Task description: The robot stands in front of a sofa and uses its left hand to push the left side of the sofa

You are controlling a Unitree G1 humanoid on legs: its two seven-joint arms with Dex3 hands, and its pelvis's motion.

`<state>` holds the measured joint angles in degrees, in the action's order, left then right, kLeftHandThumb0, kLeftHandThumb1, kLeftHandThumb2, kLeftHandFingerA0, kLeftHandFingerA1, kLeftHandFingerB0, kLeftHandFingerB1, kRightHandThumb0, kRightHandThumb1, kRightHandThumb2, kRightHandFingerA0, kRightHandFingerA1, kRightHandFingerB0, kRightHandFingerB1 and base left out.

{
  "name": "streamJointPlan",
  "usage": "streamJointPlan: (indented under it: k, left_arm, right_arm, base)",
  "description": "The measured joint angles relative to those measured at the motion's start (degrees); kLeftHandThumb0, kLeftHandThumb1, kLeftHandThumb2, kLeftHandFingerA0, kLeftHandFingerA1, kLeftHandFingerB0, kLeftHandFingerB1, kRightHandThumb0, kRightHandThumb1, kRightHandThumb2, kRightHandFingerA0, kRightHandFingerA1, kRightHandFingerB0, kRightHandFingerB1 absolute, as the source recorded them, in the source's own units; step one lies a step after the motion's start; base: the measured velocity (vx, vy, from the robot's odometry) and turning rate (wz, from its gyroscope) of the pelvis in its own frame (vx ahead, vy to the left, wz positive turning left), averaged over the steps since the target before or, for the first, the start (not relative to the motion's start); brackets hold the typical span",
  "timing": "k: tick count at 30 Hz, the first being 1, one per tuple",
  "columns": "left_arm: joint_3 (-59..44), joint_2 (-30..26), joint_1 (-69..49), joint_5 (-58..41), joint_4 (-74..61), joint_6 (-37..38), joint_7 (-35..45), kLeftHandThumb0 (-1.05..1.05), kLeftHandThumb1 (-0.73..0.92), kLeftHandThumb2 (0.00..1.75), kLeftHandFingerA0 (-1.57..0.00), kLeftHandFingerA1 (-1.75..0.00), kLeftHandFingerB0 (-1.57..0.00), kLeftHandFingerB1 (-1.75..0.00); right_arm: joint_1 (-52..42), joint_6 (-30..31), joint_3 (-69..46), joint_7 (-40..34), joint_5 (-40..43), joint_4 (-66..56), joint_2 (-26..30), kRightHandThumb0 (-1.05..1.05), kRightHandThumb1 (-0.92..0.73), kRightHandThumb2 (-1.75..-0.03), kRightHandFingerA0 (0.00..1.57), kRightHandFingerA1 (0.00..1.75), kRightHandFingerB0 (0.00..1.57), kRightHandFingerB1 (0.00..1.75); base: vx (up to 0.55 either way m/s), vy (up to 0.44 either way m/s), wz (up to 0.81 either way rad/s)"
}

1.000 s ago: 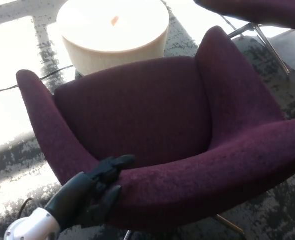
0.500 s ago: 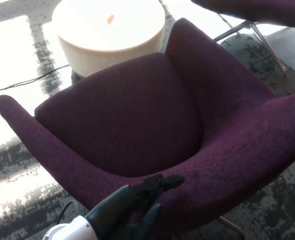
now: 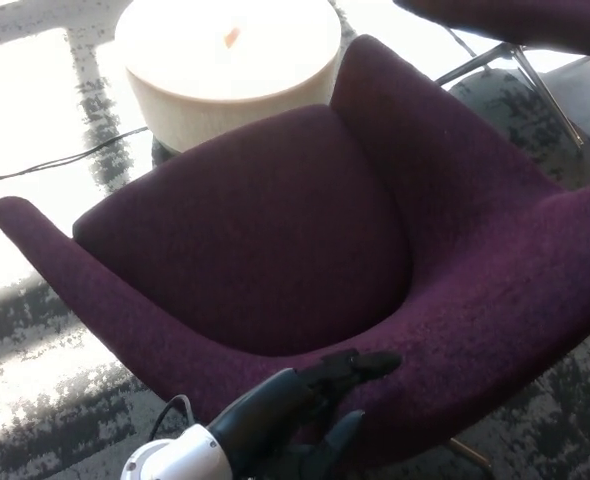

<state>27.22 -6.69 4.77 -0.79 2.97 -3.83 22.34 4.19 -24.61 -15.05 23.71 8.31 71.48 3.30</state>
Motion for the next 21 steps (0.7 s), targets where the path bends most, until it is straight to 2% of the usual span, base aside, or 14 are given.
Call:
streamJointPlan:
  k: [7,8,11,12,13,16,17,21]
  left_arm:
    - [2.18,0.86,1.19,1.36,0.18,-0.87,-0.82,-0.85,0.83,1.18,-0.02,-0.28,-0.08,-0.22]
    - [2.59,0.89,1.27,1.80,0.12,-0.94,-1.13,-0.85,0.92,0.82,-0.03,-0.27,-0.06,-0.23]
    - [3.57,1.21,1.49,2.97,0.11,-0.95,-2.11,-0.85,0.92,0.82,-0.03,-0.27,-0.06,-0.23]
    - [3.69,1.27,1.50,3.14,0.10,-0.96,-2.31,-0.80,0.82,1.15,-0.06,-0.34,-0.05,-0.25]
    - [3.88,1.38,1.50,3.43,0.13,-0.95,-2.56,-0.82,0.91,0.84,-0.03,-0.28,-0.07,-0.23]
    - [4.14,1.89,1.42,4.10,0.47,-0.74,-3.08,-0.82,0.91,0.84,-0.03,-0.28,-0.07,-0.23]
    - [4.15,1.96,1.39,4.17,0.55,-0.65,-3.18,-0.80,0.83,1.19,-0.01,-0.32,-0.07,-0.25]
    - [4.39,2.25,1.32,4.54,1.35,0.32,-3.59,-0.80,0.83,1.19,-0.01,-0.32,-0.07,-0.25]
  right_arm:
    - [0.19,0.00,0.33,-0.26,-0.17,0.00,0.00,-1.05,-0.75,-1.40,0.03,0.76,0.00,0.57]
    - [0.19,0.00,0.46,-0.39,-0.23,0.00,0.00,-1.05,-0.76,-1.39,0.03,0.75,0.00,0.56]
    - [0.19,0.00,0.62,-0.67,-0.28,-0.01,0.00,-1.05,-0.76,-1.39,0.03,0.75,0.00,0.56]
    - [0.19,0.00,0.64,-0.71,-0.28,-0.01,0.00,-1.05,-0.76,-1.40,0.03,0.76,0.00,0.57]
    - [0.19,0.00,0.66,-0.75,-0.28,-0.01,0.00,-1.05,-0.76,-1.40,0.02,0.77,0.00,0.58]
    - [0.21,0.00,0.71,-0.78,-0.31,0.00,0.02,-1.05,-0.76,-1.40,0.02,0.77,0.00,0.58]
    - [0.22,0.00,0.72,-0.79,-0.31,0.00,0.02,-1.05,-0.78,-1.41,0.02,0.74,0.00,0.56]
    - [0.19,0.00,0.69,-0.78,-0.30,0.00,0.02,-1.05,-0.78,-1.41,0.02,0.74,0.00,0.56]
  base:
    - [0.00,0.000,0.00]
    - [0.00,0.000,0.00]
    - [0.00,0.000,0.00]
    - [0.00,0.000,0.00]
    - [0.00,0.000,0.00]
    - [0.00,0.000,0.00]
    - [0.00,0.000,0.00]
    - [0.00,0.000,0.00]
